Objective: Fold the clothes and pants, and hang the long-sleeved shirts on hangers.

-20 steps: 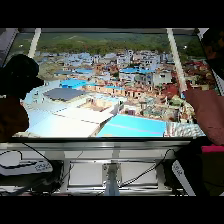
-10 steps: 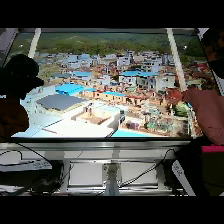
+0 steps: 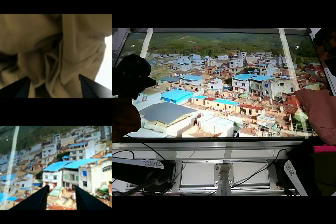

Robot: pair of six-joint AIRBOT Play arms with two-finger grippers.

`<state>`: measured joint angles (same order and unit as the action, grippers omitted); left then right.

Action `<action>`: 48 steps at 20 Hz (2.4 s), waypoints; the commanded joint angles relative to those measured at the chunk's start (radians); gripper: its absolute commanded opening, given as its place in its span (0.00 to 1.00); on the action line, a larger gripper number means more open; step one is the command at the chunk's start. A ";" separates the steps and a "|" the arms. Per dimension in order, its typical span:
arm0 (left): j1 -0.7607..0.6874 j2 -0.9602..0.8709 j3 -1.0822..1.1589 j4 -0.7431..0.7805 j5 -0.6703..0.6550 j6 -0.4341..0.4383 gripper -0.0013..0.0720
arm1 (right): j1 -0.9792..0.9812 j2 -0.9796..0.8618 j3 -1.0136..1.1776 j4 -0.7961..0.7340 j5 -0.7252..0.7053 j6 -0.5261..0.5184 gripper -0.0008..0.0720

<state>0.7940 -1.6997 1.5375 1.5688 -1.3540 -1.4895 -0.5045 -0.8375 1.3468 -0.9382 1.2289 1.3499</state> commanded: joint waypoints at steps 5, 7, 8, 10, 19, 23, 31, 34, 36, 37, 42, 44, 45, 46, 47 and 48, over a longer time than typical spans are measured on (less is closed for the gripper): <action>-0.003 -0.065 -0.002 -0.014 0.041 0.000 0.05 | 0.000 -0.001 0.001 -0.003 -0.050 0.001 0.55; -0.003 -0.025 -0.002 -0.050 0.033 -0.001 0.05 | 0.000 -0.001 0.001 -0.005 -0.068 0.001 0.54; -0.003 0.006 -0.002 -0.072 0.030 -0.008 0.05 | 0.000 -0.001 0.001 -0.005 -0.080 0.001 0.54; -0.003 0.095 -0.002 -0.141 0.026 -0.008 0.05 | 0.000 -0.001 0.001 -0.005 -0.105 0.000 0.54; -0.003 0.684 -0.002 -0.597 0.105 -0.030 0.05 | 0.000 0.000 0.001 -0.021 -0.246 -0.001 0.53; -0.020 0.838 -0.002 -0.956 0.172 -0.030 0.05 | 0.001 0.000 0.001 -0.018 -0.195 0.000 0.53; -0.523 0.866 -0.016 -0.957 0.154 -0.005 0.05 | 0.109 0.000 0.000 -0.024 -0.131 -0.006 0.53; -0.750 0.797 -0.016 -0.868 0.154 -0.005 0.05 | 0.148 0.000 0.000 -0.084 -0.049 -0.009 0.53; -0.884 0.721 -0.016 -0.859 0.175 -0.005 0.05 | 0.150 0.000 0.000 -0.113 0.007 -0.009 0.53; -0.941 0.677 -0.016 -0.858 0.200 0.001 0.06 | 0.150 0.000 0.000 -0.126 0.029 -0.009 0.53; -1.213 0.464 -0.016 -0.679 0.338 0.223 0.04 | 0.150 0.000 0.000 -0.172 0.092 -0.009 0.53; -1.342 0.417 -0.016 -0.365 0.396 0.188 0.04 | 0.150 0.000 0.000 -0.181 0.092 -0.010 0.53; -1.406 0.395 -0.016 -0.168 0.415 0.137 0.04 | 0.150 0.000 0.000 -0.189 0.091 -0.015 0.53; -1.456 0.374 -0.016 0.011 0.428 0.066 0.04 | 0.150 0.000 0.000 -0.197 0.092 -0.024 0.53; -1.489 0.353 -0.016 0.154 0.436 -0.010 0.05 | 0.150 0.000 0.000 -0.201 0.091 -0.027 0.53; -1.506 0.333 -0.016 0.237 0.454 -0.087 0.05 | 0.150 0.000 0.000 -0.202 0.091 -0.027 0.53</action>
<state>-0.5987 -1.3037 1.5208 1.3685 -0.9676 -1.4162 -0.3553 -0.8379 1.3468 -1.1229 1.3102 1.3315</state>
